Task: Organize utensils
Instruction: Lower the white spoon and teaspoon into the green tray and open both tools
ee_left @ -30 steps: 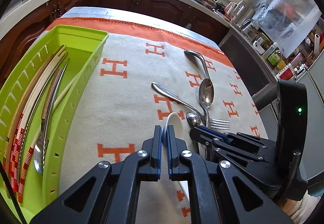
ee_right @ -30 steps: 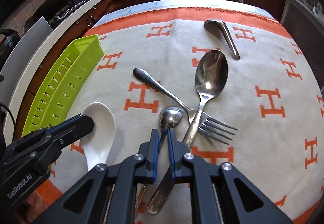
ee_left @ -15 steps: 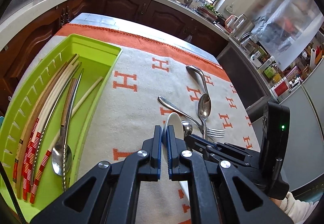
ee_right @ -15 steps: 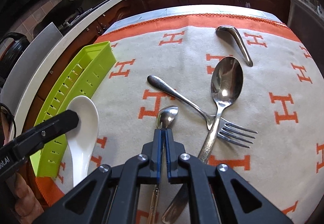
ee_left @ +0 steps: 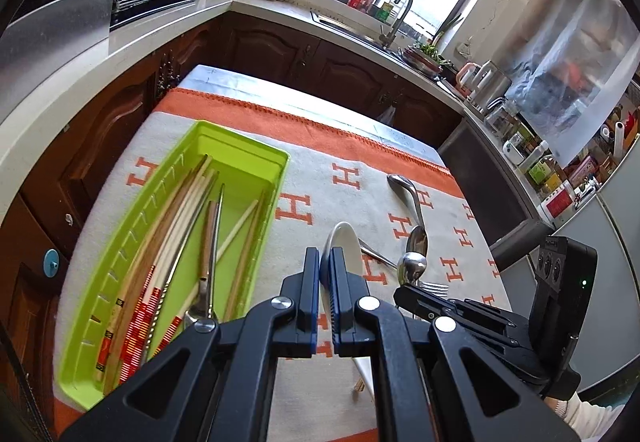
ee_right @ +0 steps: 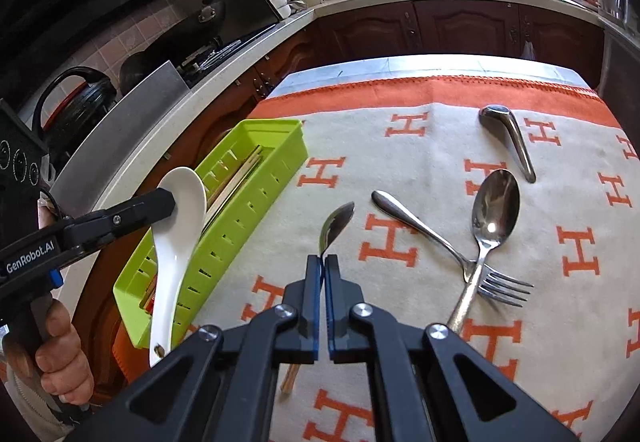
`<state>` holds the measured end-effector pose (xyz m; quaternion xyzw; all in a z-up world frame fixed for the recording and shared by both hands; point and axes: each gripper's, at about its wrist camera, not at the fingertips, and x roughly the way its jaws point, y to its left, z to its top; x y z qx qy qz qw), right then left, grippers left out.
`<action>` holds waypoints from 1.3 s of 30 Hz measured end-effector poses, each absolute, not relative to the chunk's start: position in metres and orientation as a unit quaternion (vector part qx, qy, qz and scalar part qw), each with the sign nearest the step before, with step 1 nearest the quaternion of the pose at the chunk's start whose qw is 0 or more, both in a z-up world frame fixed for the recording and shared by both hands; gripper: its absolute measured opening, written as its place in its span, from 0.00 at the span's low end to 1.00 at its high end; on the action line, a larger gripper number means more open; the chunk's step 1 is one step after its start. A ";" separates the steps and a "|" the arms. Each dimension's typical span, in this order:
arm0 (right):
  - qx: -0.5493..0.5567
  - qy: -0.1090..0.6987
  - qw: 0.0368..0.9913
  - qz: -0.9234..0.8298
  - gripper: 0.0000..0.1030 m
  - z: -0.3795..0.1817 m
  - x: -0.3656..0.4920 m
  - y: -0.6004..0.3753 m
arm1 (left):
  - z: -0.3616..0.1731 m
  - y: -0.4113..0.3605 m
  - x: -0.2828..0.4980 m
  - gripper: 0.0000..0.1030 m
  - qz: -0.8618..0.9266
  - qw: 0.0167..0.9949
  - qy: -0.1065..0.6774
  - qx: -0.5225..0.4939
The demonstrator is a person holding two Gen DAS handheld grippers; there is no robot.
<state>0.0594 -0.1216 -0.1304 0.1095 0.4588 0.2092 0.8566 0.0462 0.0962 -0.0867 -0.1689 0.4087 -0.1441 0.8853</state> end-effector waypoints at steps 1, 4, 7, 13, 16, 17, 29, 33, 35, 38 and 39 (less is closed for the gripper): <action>0.108 0.459 0.856 0.211 0.01 -0.130 0.059 -0.120 | -0.086 0.099 0.046 0.02 -0.140 0.886 0.409 -0.169; 0.109 0.459 0.854 0.219 0.01 -0.127 0.059 -0.117 | -0.082 0.109 0.044 0.02 -0.131 0.889 0.407 -0.165; 0.113 0.456 0.851 0.235 0.01 -0.117 0.060 -0.112 | -0.075 0.120 0.043 0.02 -0.120 0.895 0.400 -0.155; 0.129 0.444 0.838 0.289 0.01 -0.086 0.069 -0.087 | -0.060 0.145 0.043 0.02 -0.086 0.909 0.385 -0.134; 0.128 0.439 0.832 0.315 0.02 -0.074 0.074 -0.066 | -0.058 0.154 0.043 0.02 -0.065 0.915 0.381 -0.118; 0.126 0.438 0.831 0.320 0.02 -0.071 0.076 -0.059 | -0.059 0.157 0.043 0.02 -0.062 0.915 0.382 -0.113; 0.123 0.485 0.804 0.323 0.02 -0.103 0.106 0.000 | -0.100 0.163 0.048 0.03 -0.035 0.904 0.425 -0.033; 0.106 0.505 0.796 0.317 0.02 -0.121 0.107 0.008 | -0.117 0.164 0.051 0.04 -0.040 0.896 0.441 -0.033; 0.104 0.515 0.790 0.314 0.02 -0.127 0.108 0.010 | -0.124 0.164 0.054 0.04 -0.038 0.893 0.447 -0.039; 0.094 0.524 0.790 0.303 0.04 -0.133 0.109 0.011 | -0.130 0.167 0.057 0.06 -0.040 0.888 0.454 -0.056; 0.090 0.529 0.789 0.299 0.04 -0.134 0.109 0.012 | -0.131 0.167 0.057 0.10 -0.040 0.887 0.456 -0.062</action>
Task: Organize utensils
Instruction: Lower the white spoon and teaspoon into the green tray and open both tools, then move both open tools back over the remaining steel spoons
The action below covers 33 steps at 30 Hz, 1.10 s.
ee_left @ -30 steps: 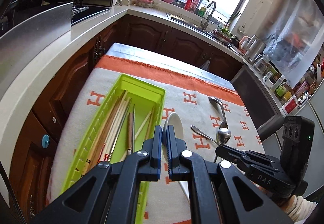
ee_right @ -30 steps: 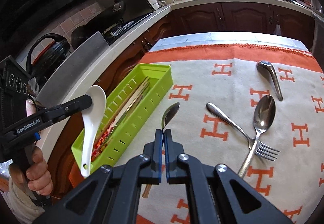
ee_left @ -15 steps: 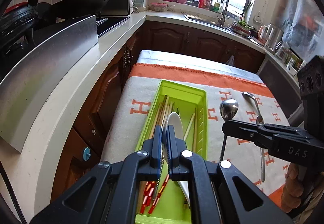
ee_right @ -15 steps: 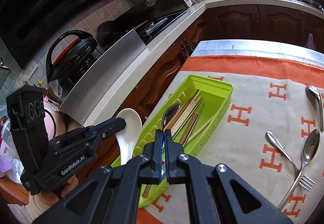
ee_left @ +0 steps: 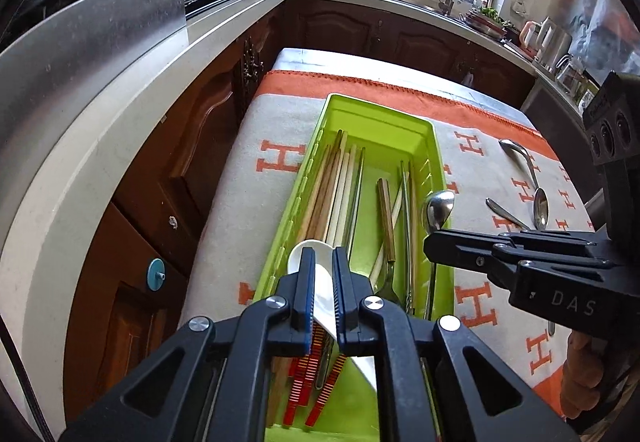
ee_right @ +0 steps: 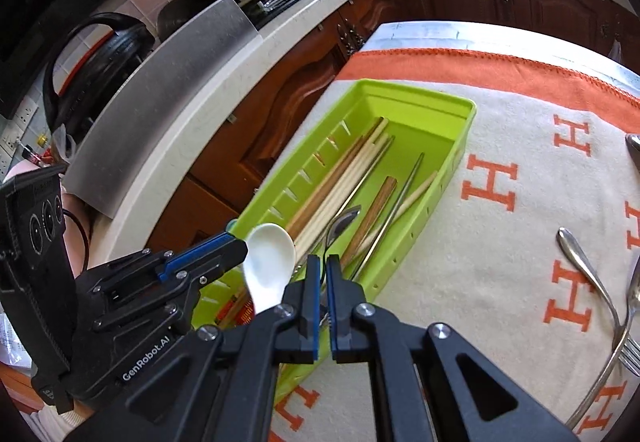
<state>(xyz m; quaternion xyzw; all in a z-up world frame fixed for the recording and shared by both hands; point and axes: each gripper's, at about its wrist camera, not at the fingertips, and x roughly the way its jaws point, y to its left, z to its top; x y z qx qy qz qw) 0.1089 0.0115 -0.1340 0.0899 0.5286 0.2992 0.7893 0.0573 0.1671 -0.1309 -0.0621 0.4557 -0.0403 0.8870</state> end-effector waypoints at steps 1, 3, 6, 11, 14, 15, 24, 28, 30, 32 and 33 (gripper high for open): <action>0.087 0.532 0.789 0.293 0.04 -0.135 0.109 0.011 | -0.131 0.167 0.058 0.13 -0.040 0.887 0.455 -0.067; 0.088 0.536 0.789 0.289 0.04 -0.138 0.109 0.010 | -0.130 0.168 0.058 0.20 -0.038 0.887 0.454 -0.074; 0.092 0.534 0.790 0.288 0.04 -0.137 0.109 0.008 | -0.126 0.168 0.058 0.24 -0.041 0.888 0.451 -0.085; 0.081 0.525 0.798 0.286 0.04 -0.132 0.104 0.006 | -0.118 0.167 0.055 0.33 -0.043 0.888 0.447 -0.098; 0.083 0.522 0.799 0.287 0.04 -0.129 0.101 0.003 | -0.113 0.163 0.053 0.34 -0.046 0.890 0.442 -0.099; 0.083 0.520 0.800 0.287 0.04 -0.128 0.100 0.001 | -0.112 0.161 0.052 0.35 -0.049 0.891 0.441 -0.098; 0.095 0.517 0.806 0.273 0.04 -0.126 0.092 -0.028 | -0.102 0.140 0.048 0.48 -0.065 0.889 0.443 -0.093; 0.105 0.517 0.810 0.256 0.04 -0.126 0.090 -0.049 | -0.101 0.127 0.046 0.48 -0.080 0.886 0.447 -0.090; 0.111 0.516 0.812 0.249 0.04 -0.127 0.089 -0.059 | -0.100 0.118 0.046 0.48 -0.089 0.885 0.448 -0.086; 0.119 0.514 0.815 0.238 0.04 -0.127 0.088 -0.072 | -0.100 0.109 0.047 0.49 -0.097 0.884 0.450 -0.082; 0.123 0.514 0.816 0.233 0.04 -0.127 0.088 -0.079 | -0.099 0.104 0.047 0.49 -0.102 0.883 0.451 -0.079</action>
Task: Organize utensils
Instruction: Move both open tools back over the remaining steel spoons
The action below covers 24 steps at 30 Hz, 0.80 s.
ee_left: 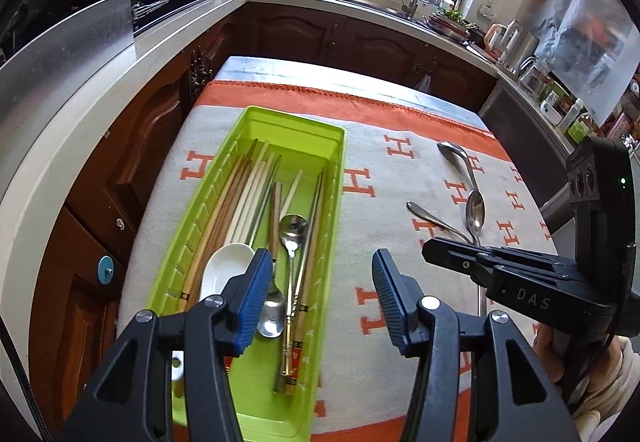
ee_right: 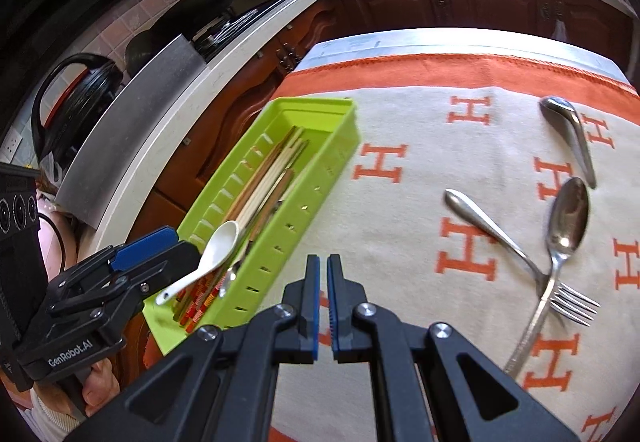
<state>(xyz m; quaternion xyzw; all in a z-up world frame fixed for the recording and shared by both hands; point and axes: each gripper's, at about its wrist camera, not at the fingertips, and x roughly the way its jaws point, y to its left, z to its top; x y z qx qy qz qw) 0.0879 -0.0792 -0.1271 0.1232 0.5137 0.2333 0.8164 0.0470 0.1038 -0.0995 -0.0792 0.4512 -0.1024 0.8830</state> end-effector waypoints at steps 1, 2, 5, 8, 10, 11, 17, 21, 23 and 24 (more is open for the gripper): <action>0.127 0.514 0.817 0.228 0.04 -0.127 0.087 -0.086 | -0.099 0.098 0.047 0.49 -0.108 0.882 0.452 -0.076; 0.131 0.513 0.819 0.222 0.04 -0.128 0.087 -0.093 | -0.099 0.092 0.048 0.49 -0.114 0.881 0.453 -0.073; 0.140 0.512 0.823 0.204 0.04 -0.128 0.086 -0.115 | -0.099 0.071 0.049 0.49 -0.131 0.878 0.457 -0.062; 0.145 0.511 0.827 0.186 0.04 -0.130 0.086 -0.137 | -0.098 0.050 0.053 0.49 -0.146 0.875 0.460 -0.048; 0.148 0.510 0.829 0.176 0.04 -0.130 0.087 -0.151 | -0.097 0.037 0.057 0.50 -0.154 0.874 0.460 -0.040; 0.149 0.509 0.830 0.170 0.04 -0.130 0.088 -0.159 | -0.097 0.030 0.059 0.50 -0.158 0.873 0.460 -0.036; 0.171 0.509 0.830 0.153 0.05 -0.130 0.100 -0.205 | -0.095 -0.010 0.080 0.56 -0.183 0.864 0.468 -0.025; 0.187 0.508 0.829 0.144 0.07 -0.130 0.113 -0.238 | -0.101 -0.039 0.098 0.58 -0.202 0.854 0.478 -0.032; 0.192 0.506 0.829 0.138 0.12 -0.131 0.120 -0.254 | -0.107 -0.053 0.109 0.58 -0.210 0.847 0.487 -0.037; 0.195 0.506 0.830 0.134 0.16 -0.132 0.123 -0.262 | -0.111 -0.060 0.114 0.58 -0.215 0.843 0.491 -0.040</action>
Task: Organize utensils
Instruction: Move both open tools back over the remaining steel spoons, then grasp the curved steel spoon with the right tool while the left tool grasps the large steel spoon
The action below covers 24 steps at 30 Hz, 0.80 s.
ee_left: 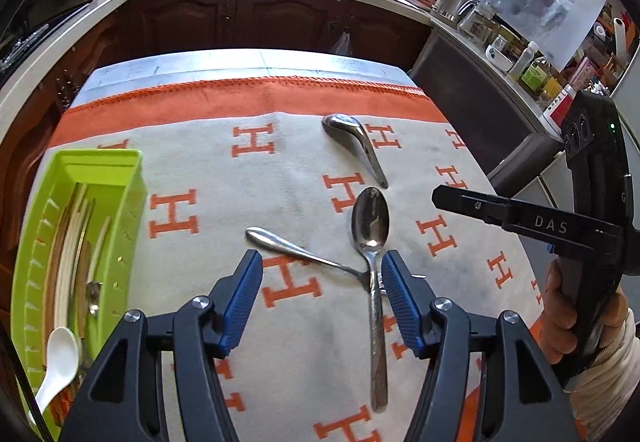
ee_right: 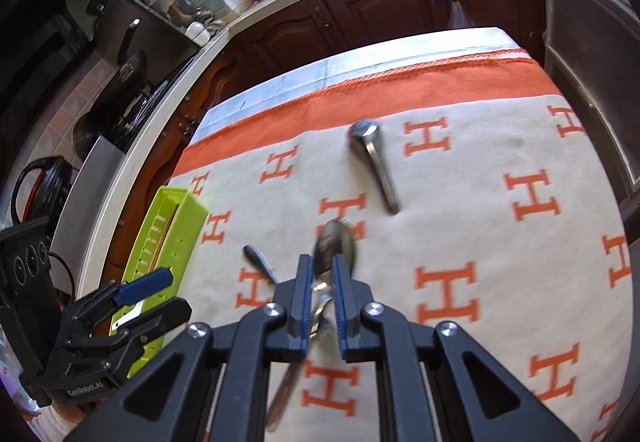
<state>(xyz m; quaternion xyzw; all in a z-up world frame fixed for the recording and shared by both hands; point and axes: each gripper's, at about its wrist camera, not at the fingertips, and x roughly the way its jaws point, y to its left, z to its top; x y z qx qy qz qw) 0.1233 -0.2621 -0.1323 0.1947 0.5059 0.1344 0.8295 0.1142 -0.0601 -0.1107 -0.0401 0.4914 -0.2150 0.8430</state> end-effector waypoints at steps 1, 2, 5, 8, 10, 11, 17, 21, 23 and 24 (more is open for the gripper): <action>0.197 0.505 0.830 0.130 0.17 -0.134 0.127 -0.270 | -0.115 -0.066 0.119 0.58 -0.216 0.840 0.495 -0.042; 0.200 0.504 0.830 0.126 0.19 -0.135 0.131 -0.278 | -0.119 -0.073 0.124 0.58 -0.220 0.837 0.499 -0.043; 0.213 0.505 0.828 0.119 0.19 -0.141 0.144 -0.301 | -0.132 -0.090 0.139 0.58 -0.228 0.828 0.510 -0.044; 0.229 0.504 0.824 0.120 0.20 -0.150 0.157 -0.319 | -0.146 -0.104 0.151 0.58 -0.230 0.821 0.521 -0.039; 0.243 0.505 0.819 0.121 0.20 -0.157 0.167 -0.328 | -0.154 -0.113 0.157 0.59 -0.231 0.818 0.526 -0.033; 0.254 0.505 0.815 0.124 0.21 -0.162 0.172 -0.333 | -0.157 -0.115 0.160 0.59 -0.228 0.817 0.528 -0.031; 0.313 0.506 0.792 0.138 0.24 -0.186 0.197 -0.349 | -0.177 -0.119 0.169 0.61 -0.222 0.812 0.539 -0.033; 0.327 0.502 0.785 0.157 0.25 -0.193 0.209 -0.345 | -0.178 -0.128 0.165 0.64 -0.229 0.821 0.523 -0.007; 0.333 0.500 0.781 0.170 0.27 -0.195 0.213 -0.340 | -0.179 -0.134 0.164 0.64 -0.232 0.824 0.516 0.011; 0.335 0.498 0.780 0.175 0.30 -0.196 0.216 -0.337 | -0.179 -0.137 0.162 0.64 -0.233 0.826 0.512 0.020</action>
